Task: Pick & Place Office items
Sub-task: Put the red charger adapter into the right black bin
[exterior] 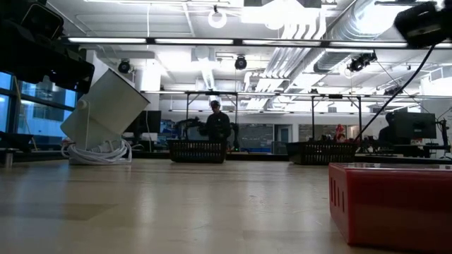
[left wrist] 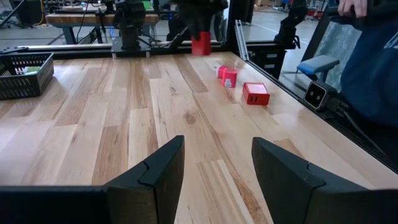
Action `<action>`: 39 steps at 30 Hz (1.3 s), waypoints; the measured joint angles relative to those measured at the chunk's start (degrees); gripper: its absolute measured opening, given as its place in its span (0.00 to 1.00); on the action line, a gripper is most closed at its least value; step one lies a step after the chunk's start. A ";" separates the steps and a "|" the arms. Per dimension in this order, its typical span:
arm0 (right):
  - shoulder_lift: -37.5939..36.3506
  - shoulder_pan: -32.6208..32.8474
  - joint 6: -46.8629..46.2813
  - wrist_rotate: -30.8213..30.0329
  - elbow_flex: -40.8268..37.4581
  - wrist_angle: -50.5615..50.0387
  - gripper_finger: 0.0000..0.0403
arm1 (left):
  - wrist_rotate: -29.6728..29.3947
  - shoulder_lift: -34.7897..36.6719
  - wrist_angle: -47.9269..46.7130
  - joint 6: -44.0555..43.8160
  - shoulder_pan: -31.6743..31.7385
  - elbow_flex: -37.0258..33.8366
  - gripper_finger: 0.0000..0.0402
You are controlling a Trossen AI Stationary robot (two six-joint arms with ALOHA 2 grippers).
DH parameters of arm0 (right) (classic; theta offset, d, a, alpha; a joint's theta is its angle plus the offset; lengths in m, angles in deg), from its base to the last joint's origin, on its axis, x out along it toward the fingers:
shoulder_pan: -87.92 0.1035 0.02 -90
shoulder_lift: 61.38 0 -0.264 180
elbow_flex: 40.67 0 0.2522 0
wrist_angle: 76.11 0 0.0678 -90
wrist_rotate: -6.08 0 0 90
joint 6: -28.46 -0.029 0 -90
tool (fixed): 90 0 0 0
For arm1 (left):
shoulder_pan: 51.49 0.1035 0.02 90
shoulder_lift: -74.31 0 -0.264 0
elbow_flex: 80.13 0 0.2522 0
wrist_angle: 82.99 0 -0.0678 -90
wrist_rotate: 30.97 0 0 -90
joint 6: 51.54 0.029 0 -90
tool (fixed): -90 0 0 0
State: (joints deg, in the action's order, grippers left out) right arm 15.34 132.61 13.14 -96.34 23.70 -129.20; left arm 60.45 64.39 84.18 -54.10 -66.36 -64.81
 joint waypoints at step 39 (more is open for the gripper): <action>0.02 -48.58 14.03 -2.65 0.02 9.24 0.28 | 0.00 0.00 0.01 0.00 0.00 0.02 0.45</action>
State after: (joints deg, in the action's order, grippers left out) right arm 15.37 84.03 27.17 -98.99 23.73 -119.95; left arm 60.46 64.39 84.19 -54.10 -66.35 -64.79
